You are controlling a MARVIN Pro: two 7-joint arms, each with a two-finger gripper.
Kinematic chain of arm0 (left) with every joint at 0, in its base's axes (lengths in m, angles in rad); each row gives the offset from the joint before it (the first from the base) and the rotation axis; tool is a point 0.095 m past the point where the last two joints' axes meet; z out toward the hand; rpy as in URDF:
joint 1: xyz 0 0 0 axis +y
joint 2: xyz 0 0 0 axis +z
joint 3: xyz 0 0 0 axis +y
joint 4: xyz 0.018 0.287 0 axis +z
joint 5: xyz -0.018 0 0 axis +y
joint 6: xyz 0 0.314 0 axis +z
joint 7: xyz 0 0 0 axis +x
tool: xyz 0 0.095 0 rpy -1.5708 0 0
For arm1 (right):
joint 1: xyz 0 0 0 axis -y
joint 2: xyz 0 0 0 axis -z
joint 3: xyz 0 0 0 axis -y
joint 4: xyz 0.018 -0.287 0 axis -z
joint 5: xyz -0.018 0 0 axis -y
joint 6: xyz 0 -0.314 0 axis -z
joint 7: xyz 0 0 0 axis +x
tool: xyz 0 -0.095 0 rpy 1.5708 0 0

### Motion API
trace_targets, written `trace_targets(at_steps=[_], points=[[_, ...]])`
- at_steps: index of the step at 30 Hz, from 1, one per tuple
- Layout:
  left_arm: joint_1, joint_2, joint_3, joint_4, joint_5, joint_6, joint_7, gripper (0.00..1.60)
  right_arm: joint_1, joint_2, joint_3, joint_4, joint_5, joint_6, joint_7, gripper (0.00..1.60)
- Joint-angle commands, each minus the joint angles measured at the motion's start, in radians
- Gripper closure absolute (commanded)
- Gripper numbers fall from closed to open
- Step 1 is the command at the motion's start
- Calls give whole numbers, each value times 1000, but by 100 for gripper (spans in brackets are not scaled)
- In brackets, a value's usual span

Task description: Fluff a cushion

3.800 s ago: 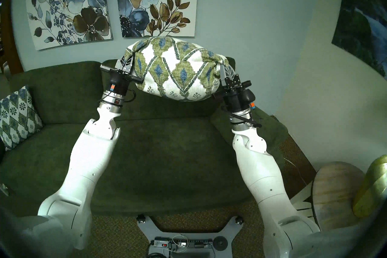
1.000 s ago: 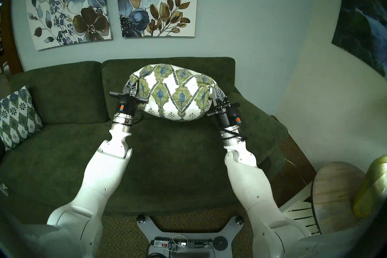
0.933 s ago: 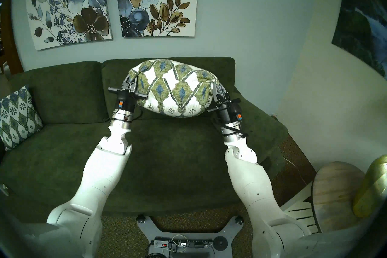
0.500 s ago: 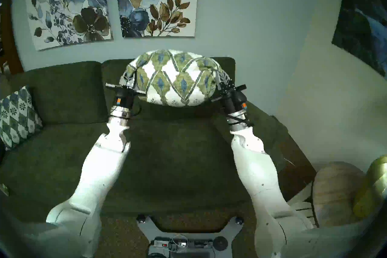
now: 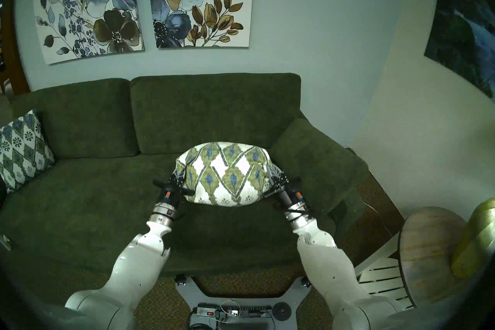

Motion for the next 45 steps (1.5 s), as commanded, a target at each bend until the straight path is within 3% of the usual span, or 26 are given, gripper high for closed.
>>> trace_targets(at_steps=[1, 11, 15, 40, 45], points=[[96, -31, 17, 104, 3, 16, 5, 160, -114, 5, 14, 100, -4, 0, -14, 160], [179, -71, 46, 211, 6, -23, 36, 160, -206, -5, 35, 201, 2, 0, -29, 160], [116, -60, 17, 159, -9, -72, 95, 160, -190, -11, 24, 100, 33, 0, -20, 160], [164, -53, -3, 65, 25, -72, 176, 160, -308, -15, -3, -100, 106, 0, -29, 160], [76, -75, -1, 102, 14, -42, 160, 160, -202, -6, -62, -44, 66, 0, -16, 160]])
